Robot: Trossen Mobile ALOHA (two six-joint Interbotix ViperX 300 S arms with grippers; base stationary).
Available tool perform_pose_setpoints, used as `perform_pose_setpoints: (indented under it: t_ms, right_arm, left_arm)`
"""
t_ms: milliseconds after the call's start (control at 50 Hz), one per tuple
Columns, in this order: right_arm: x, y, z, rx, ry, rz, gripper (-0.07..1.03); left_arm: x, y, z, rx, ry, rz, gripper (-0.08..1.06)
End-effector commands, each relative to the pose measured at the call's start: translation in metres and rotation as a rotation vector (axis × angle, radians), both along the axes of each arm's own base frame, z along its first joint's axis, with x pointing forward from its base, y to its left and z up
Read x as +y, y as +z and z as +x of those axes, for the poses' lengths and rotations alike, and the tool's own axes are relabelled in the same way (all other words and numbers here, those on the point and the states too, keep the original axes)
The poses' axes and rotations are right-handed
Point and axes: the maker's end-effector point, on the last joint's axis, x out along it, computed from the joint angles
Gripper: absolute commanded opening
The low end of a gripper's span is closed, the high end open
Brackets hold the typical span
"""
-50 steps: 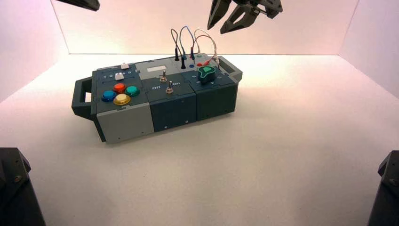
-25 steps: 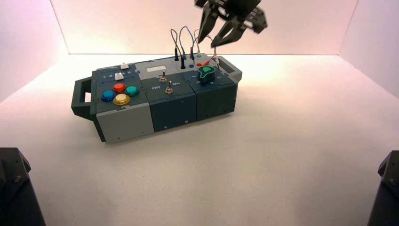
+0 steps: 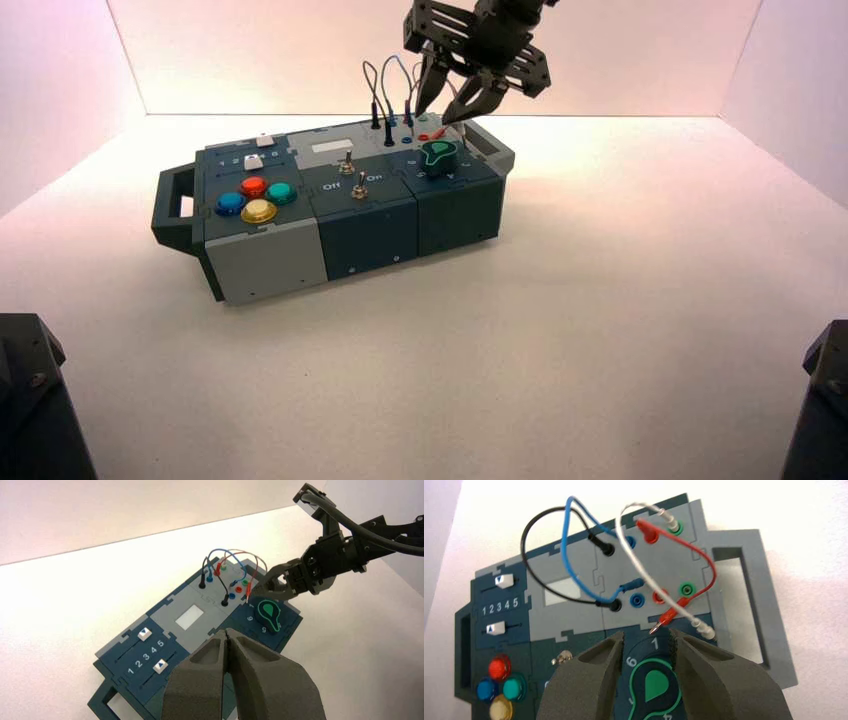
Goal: Insert the red wire.
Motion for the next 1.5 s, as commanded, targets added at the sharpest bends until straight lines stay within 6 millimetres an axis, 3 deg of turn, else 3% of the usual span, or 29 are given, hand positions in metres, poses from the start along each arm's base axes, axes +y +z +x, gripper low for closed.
perform_pose_setpoints:
  t_ms: [20,300,780,1160,1500]
  right_arm:
    - [-0.002,0.013,0.012,-0.04,-0.029,0.025,0.48]
    - [-0.021,0.011,0.027,-0.048,-0.078,0.016,0.48]
    - [-0.016,0.011,0.046,-0.044,-0.062,0.013,0.48]
    - [-0.02,0.04,0.028,-0.056,-0.039,0.036,0.48]
    - [-0.001,0.028,0.0,0.053,0.05,0.019,0.48]
  left_arm:
    - [-0.002,0.002,0.003,-0.005,-0.008,0.008,-0.03]
    - [-0.002,-0.001,0.006,0.007,-0.011,0.02,-0.03]
    - [-0.003,-0.003,0.009,0.013,-0.01,0.024,-0.03]
    - [-0.002,-0.006,0.008,0.019,-0.009,0.026,-0.03]
    - [-0.002,-0.005,0.009,0.017,-0.007,0.026,-0.03]
